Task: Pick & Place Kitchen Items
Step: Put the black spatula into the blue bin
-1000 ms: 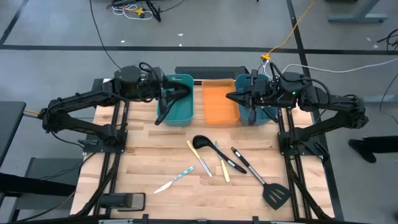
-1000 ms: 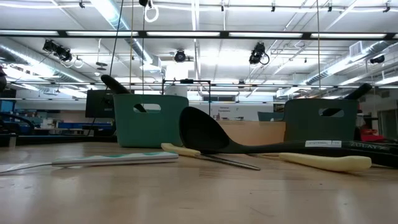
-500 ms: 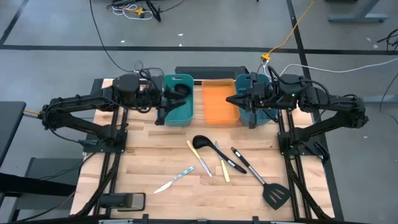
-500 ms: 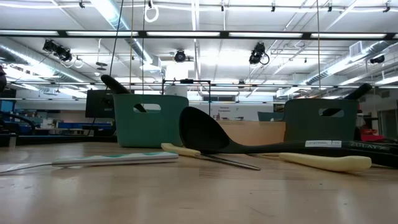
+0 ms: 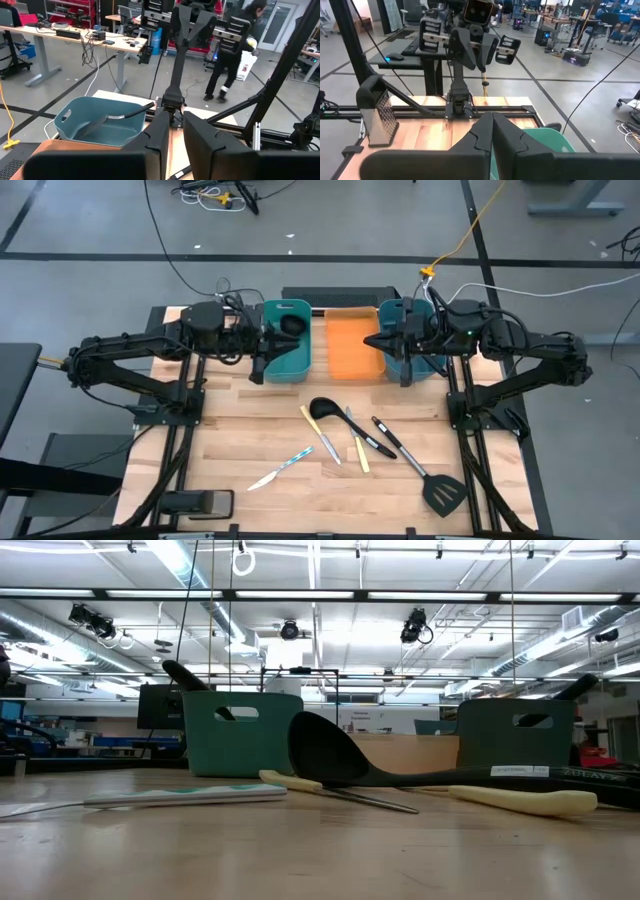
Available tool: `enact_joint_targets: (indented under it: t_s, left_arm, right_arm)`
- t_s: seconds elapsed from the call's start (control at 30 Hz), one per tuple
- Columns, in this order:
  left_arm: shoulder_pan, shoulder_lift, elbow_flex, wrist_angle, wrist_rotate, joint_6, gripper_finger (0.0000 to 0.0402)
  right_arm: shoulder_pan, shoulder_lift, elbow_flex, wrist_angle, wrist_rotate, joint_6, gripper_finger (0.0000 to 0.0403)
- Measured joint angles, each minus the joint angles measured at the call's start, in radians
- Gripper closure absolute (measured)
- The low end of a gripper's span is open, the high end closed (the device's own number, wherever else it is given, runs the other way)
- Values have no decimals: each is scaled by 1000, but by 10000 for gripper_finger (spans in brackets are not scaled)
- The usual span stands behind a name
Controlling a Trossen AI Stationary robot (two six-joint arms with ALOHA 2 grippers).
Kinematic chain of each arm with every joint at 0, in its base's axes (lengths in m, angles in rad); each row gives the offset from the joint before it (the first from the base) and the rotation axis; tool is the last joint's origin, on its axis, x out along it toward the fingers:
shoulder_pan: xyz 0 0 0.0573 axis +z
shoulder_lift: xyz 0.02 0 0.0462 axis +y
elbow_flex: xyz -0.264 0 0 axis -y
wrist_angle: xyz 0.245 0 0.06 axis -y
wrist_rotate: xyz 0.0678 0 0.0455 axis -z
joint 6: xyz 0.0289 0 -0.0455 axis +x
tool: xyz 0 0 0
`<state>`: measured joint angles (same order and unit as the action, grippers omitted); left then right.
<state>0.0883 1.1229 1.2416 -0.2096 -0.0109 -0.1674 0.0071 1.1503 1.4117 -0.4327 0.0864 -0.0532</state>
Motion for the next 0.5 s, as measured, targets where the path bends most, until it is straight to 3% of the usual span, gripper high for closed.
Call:
enact_joint_targets:
  t_s: [0.5]
  left_arm:
    - [0,0,0,-1,0,7,396]
  right_arm:
    - [46,0,0,-5,4,-35,395]
